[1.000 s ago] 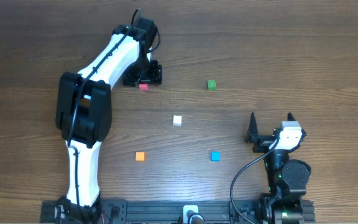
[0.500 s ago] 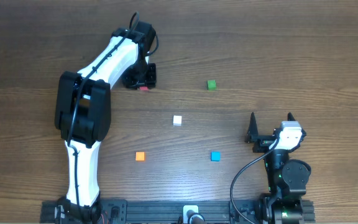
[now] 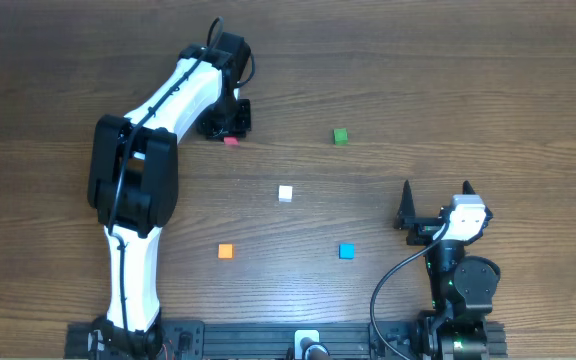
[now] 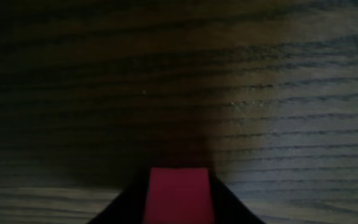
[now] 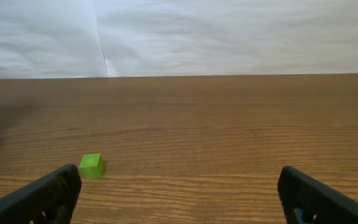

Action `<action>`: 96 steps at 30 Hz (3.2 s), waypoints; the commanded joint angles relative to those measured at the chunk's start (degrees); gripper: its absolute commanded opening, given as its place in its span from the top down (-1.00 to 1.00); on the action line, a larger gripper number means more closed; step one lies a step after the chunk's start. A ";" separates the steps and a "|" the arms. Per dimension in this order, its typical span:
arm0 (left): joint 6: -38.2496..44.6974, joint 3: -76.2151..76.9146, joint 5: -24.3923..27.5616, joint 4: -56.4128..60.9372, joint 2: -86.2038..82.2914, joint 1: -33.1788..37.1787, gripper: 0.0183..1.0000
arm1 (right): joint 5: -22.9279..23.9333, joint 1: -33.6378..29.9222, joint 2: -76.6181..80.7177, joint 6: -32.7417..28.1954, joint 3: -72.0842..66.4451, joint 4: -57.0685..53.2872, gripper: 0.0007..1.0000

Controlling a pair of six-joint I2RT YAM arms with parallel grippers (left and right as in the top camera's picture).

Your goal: Stack Cubes

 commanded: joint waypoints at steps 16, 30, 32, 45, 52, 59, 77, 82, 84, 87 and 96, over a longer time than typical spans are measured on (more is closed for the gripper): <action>-9.84 -0.90 2.29 -1.46 -16.41 -7.37 0.94 | -0.48 -0.31 -0.35 -0.11 -0.39 0.02 -0.98; -23.10 -13.77 -5.22 1.77 -21.90 -25.64 0.93 | -0.46 -0.31 -0.35 -0.11 -0.39 0.02 -0.99; -24.44 -15.80 -4.98 3.02 -21.90 -25.57 0.95 | -0.48 -0.31 -0.35 -0.11 -0.39 0.04 -0.98; -25.55 -23.63 -7.82 9.84 -21.88 -25.49 0.90 | -0.48 -0.31 -0.35 -0.11 -0.39 0.04 -0.99; -25.49 -24.17 -8.26 9.86 -21.73 -25.53 0.91 | -0.46 -0.31 -0.35 -0.11 -0.39 0.02 -0.98; -25.46 -24.17 -8.15 10.64 -20.24 -25.55 0.93 | -0.48 -0.31 -0.35 -0.11 -0.39 0.02 -0.99; -25.29 -24.17 -7.13 11.41 -18.75 -26.14 0.93 | -0.46 -0.31 -0.35 -0.11 -0.39 0.02 -0.99; -25.29 -24.17 -7.08 11.41 -18.73 -26.14 0.92 | -0.46 -0.31 -0.35 -0.11 -0.39 0.04 -0.98; -25.29 -24.17 -6.93 11.41 -18.67 -26.14 0.92 | -0.46 -0.31 -0.35 -0.11 -0.39 0.02 -0.99; -25.29 -24.17 -6.86 11.56 -18.32 -26.14 0.92 | -0.48 -0.31 -0.35 -0.11 -0.39 0.02 -0.98; -25.29 -24.17 -6.67 11.80 -18.12 -26.14 0.91 | -0.46 -0.31 -0.35 -0.11 -0.39 0.02 -0.99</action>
